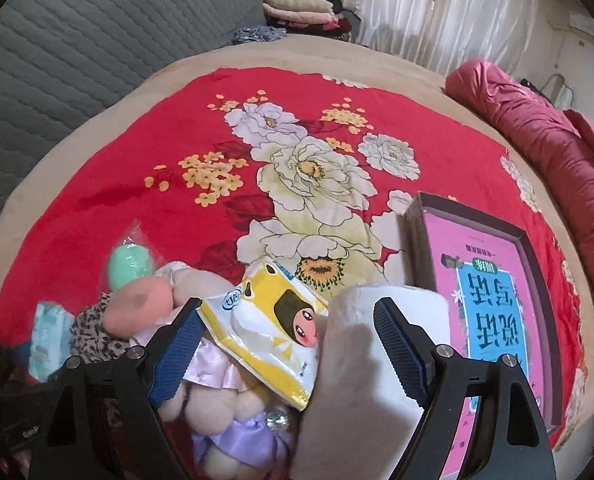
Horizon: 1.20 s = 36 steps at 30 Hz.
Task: Organize soft objects
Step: 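Grasp the yellow cartoon wipe pack with the right tool while the left grasps the green tissue pack, then lift and carry both packs over the pink book tray with both tools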
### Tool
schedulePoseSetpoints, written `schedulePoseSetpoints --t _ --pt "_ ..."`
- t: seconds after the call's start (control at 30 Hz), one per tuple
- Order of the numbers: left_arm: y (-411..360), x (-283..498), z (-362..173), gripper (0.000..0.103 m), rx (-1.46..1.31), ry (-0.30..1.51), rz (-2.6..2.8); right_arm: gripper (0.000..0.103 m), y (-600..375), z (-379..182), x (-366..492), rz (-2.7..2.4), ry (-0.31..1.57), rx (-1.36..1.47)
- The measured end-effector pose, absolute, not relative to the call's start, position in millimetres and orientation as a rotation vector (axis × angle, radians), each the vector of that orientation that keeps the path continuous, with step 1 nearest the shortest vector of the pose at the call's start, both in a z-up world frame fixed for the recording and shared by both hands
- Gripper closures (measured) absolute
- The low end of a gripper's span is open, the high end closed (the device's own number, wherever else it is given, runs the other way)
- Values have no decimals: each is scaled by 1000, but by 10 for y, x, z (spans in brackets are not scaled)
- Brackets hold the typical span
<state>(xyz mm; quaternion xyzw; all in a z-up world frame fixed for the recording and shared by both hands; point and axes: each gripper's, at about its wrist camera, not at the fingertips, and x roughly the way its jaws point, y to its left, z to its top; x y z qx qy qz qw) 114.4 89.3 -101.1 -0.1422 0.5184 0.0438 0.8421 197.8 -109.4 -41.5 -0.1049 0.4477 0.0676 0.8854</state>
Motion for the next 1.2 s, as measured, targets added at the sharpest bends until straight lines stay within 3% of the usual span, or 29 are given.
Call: schedulePoseSetpoints --t 0.17,0.43,0.6,0.67,0.77,0.93,1.2 --pt "898 1151 -1002 30 -309 1086 89 31 -939 -434 1970 185 942 -329" --pt "915 1139 -1002 31 -320 1083 85 36 -910 -581 2104 163 975 -441" --pt "918 1144 -1005 33 -329 1079 85 64 -1027 -711 2333 185 1025 -356" --pt "933 1158 -1010 38 -339 1075 88 79 -1079 -752 2395 188 1035 -328" --pt "984 1163 -1011 51 -364 1061 92 81 -1158 -713 2416 202 1003 -264" --pt "1032 1166 -1017 55 -395 1047 83 87 -1311 -563 2334 231 923 -143" --pt "1071 1115 -909 58 -434 987 63 87 -1432 -188 2067 276 764 -32"
